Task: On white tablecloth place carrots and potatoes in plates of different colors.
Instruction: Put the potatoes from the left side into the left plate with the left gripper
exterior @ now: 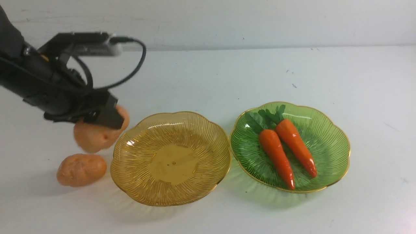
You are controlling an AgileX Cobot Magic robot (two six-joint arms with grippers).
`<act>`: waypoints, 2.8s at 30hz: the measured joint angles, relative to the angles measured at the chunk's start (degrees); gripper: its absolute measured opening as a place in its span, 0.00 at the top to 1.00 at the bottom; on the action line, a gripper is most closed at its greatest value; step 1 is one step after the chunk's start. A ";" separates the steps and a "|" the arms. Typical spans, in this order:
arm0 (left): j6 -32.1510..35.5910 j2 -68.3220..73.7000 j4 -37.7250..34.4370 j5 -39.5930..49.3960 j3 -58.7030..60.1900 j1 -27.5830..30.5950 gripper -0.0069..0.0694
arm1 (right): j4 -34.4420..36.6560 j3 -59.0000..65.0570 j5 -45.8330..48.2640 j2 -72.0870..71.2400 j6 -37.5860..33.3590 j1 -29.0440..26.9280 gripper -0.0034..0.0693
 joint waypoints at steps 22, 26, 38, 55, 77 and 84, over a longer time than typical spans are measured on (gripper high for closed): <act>6.77 17.97 -8.20 -12.38 -0.20 -10.76 0.08 | 0.00 0.00 -0.11 0.00 -1.10 0.00 0.97; 6.94 14.93 -6.98 -11.92 -0.20 -10.70 0.19 | 0.00 0.00 -0.70 0.00 -1.10 0.00 0.97; 8.48 1.19 6.54 9.21 -4.14 -1.97 0.87 | 0.00 0.00 -0.96 0.00 -1.10 0.00 0.97; 9.80 7.23 12.08 10.11 -4.14 4.99 0.69 | 0.00 0.00 -1.76 0.00 -1.27 0.00 0.97; 16.05 23.07 22.94 6.58 -4.64 4.99 0.06 | 0.00 0.00 -2.27 0.00 -1.27 0.00 0.97; 15.26 23.63 26.39 11.28 -5.36 4.99 0.36 | 0.00 0.00 -2.68 0.00 -1.27 0.00 0.97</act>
